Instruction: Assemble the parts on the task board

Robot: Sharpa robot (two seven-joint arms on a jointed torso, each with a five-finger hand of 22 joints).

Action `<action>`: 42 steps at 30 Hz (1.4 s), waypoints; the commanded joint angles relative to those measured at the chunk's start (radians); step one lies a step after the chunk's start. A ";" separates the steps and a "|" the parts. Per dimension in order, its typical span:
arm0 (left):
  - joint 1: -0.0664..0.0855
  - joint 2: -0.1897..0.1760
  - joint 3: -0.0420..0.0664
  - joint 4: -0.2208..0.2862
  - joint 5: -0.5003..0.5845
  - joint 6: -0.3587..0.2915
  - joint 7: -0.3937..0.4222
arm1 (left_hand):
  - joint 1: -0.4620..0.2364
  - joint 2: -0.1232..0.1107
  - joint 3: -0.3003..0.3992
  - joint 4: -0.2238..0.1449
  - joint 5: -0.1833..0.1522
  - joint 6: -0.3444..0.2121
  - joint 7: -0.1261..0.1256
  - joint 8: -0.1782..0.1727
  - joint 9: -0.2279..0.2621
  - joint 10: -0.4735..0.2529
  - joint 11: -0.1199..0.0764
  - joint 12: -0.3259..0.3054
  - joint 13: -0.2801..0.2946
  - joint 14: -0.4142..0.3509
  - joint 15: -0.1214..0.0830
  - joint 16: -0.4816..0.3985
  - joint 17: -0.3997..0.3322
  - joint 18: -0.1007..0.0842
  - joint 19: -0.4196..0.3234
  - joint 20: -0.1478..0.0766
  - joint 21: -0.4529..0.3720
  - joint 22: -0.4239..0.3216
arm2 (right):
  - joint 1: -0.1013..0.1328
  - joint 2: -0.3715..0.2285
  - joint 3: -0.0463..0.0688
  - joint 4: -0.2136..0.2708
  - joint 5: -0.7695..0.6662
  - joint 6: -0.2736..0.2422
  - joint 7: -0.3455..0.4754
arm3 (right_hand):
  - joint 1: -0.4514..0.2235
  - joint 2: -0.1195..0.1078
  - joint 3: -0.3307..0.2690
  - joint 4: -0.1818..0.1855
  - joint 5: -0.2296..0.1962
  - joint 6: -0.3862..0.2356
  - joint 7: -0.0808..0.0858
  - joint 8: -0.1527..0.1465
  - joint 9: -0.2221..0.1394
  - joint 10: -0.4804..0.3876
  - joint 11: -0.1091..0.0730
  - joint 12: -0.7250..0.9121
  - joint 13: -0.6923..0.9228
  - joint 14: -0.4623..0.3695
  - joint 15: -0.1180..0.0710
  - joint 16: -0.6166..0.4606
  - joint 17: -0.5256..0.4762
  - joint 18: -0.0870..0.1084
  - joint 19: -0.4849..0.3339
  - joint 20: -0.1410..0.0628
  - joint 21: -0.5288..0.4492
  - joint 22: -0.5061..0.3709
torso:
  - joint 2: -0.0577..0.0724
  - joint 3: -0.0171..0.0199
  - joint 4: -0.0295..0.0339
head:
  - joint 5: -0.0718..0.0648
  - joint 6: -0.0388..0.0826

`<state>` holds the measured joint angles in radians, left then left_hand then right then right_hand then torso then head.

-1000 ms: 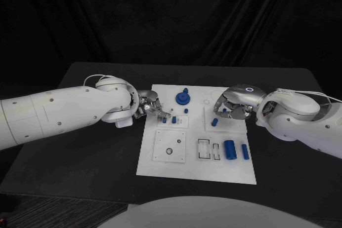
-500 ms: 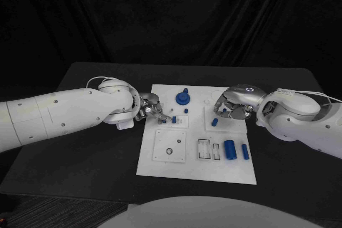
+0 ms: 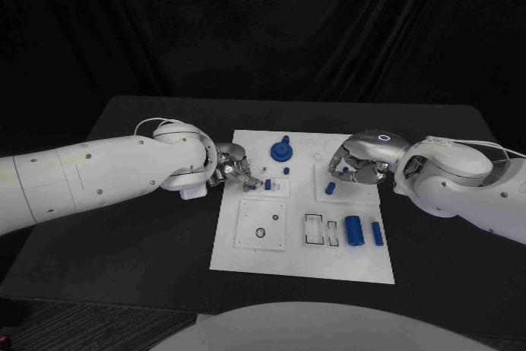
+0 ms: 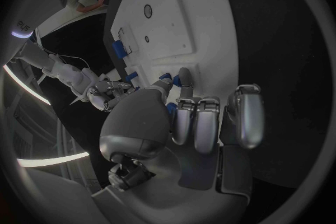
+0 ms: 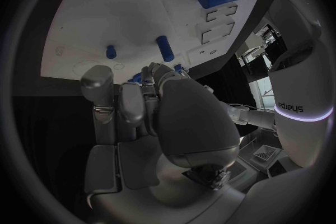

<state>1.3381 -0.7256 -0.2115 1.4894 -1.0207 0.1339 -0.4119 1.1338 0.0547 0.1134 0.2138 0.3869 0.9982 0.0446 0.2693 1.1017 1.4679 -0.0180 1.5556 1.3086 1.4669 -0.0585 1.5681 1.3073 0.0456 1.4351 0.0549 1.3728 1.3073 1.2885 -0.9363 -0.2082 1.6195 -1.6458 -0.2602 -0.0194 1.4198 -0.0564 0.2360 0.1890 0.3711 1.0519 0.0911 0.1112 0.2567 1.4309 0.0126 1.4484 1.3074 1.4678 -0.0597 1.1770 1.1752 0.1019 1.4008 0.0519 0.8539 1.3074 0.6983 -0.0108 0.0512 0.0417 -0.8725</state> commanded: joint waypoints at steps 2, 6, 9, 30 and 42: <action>-0.005 0.004 -0.001 -0.001 -0.001 0.012 0.014 | 0.027 -0.001 0.015 -0.018 0.018 -0.012 -0.002 -0.010 -0.009 0.082 -0.001 -0.006 0.246 0.104 -0.002 0.003 0.263 0.007 -0.007 -0.002 -0.006 0.194 | -0.003 -0.001 0.000 0.001 0.003 -0.009 -0.015 | -0.003 0.001 0.001 0.002 0.005 0.005 0.001 -0.007 -0.002 -0.003 -0.001 -0.003 0.048 0.007 0.004 -0.002 0.000 0.017 -0.004 0.000 -0.006 0.095 | 0.001 -0.0003 0.0001 | 0.000 0.000; -0.006 0.007 -0.001 -0.002 -0.001 0.016 0.014 | 0.039 -0.003 0.039 -0.029 0.029 -0.013 -0.001 -0.021 -0.020 0.082 -0.001 -0.006 0.246 0.104 -0.002 0.003 0.263 0.007 -0.008 -0.002 -0.007 0.194 | -0.003 0.000 0.000 0.001 0.003 -0.008 -0.015 | -0.003 0.001 0.002 0.002 0.005 0.005 0.001 -0.007 -0.002 -0.003 -0.001 -0.003 0.049 0.007 0.004 -0.003 0.000 0.017 -0.004 0.000 -0.007 0.095 | 0.001 -0.0003 -0.0003 | 0.000 0.000; -0.006 0.008 -0.001 -0.002 -0.001 0.017 0.015 | 0.045 -0.009 0.058 -0.037 0.045 -0.011 0.000 -0.030 -0.029 0.082 0.000 -0.006 0.246 0.104 -0.001 0.003 0.263 0.007 -0.008 -0.002 -0.006 0.194 | -0.003 0.000 0.000 0.001 0.003 -0.008 -0.016 | -0.002 0.001 0.002 0.001 0.006 0.005 0.001 -0.007 -0.002 -0.003 -0.001 -0.004 0.048 0.007 0.003 -0.002 0.000 0.017 -0.004 0.000 -0.007 0.095 | 0.001 -0.0002 -0.0001 | 0.001 0.000; -0.007 0.010 -0.001 0.007 -0.001 0.007 0.020 | 0.068 -0.044 0.169 -0.094 0.036 0.018 -0.005 -0.044 -0.052 0.086 -0.005 -0.003 0.249 0.104 -0.005 0.003 0.263 0.005 0.000 -0.005 0.003 0.197 | -0.003 0.000 0.000 0.001 0.003 0.000 -0.023 | 0.003 0.001 0.007 -0.004 0.011 0.005 0.000 -0.007 -0.003 -0.004 -0.002 -0.004 0.047 0.007 0.003 -0.003 -0.001 0.018 -0.004 -0.001 -0.011 0.095 | 0.000 -0.0003 0.0006 | 0.003 0.000; -0.006 0.003 0.000 0.020 -0.001 -0.049 0.031 | 0.058 -0.047 0.191 -0.095 0.038 0.024 -0.004 -0.048 -0.058 0.085 -0.005 -0.003 0.248 0.104 -0.006 0.003 0.263 0.005 0.001 -0.006 0.005 0.197 | -0.003 -0.001 0.000 0.001 0.003 -0.005 -0.022 | 0.008 0.003 0.011 -0.009 0.015 0.008 0.000 -0.006 -0.002 -0.004 -0.003 -0.004 0.048 0.007 0.002 -0.003 -0.001 0.018 -0.004 -0.001 -0.012 0.095 | 0.001 0.0002 0.0009 | 0.004 0.000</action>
<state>1.3370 -0.7259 -0.2108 1.5023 -1.0227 0.1080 -0.4067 1.1958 0.0095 0.2878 0.1308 0.4222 1.0206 0.0449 0.2242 1.0450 1.4679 -0.0180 1.5556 1.3086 1.4669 -0.0585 1.5681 1.3073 0.0456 1.4353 0.0551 1.3731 1.3073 1.2884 -0.9363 -0.2082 1.6192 -1.6414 -0.2590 -0.0220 1.4197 -0.0564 0.2429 0.1820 0.3826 1.0519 0.0911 0.1075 0.2550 1.4309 0.0127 1.4484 1.3074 1.4678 -0.0597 1.1770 1.1743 0.1019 1.4008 0.0519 0.8459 1.3080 0.6990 -0.0107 0.0521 0.0465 -0.8725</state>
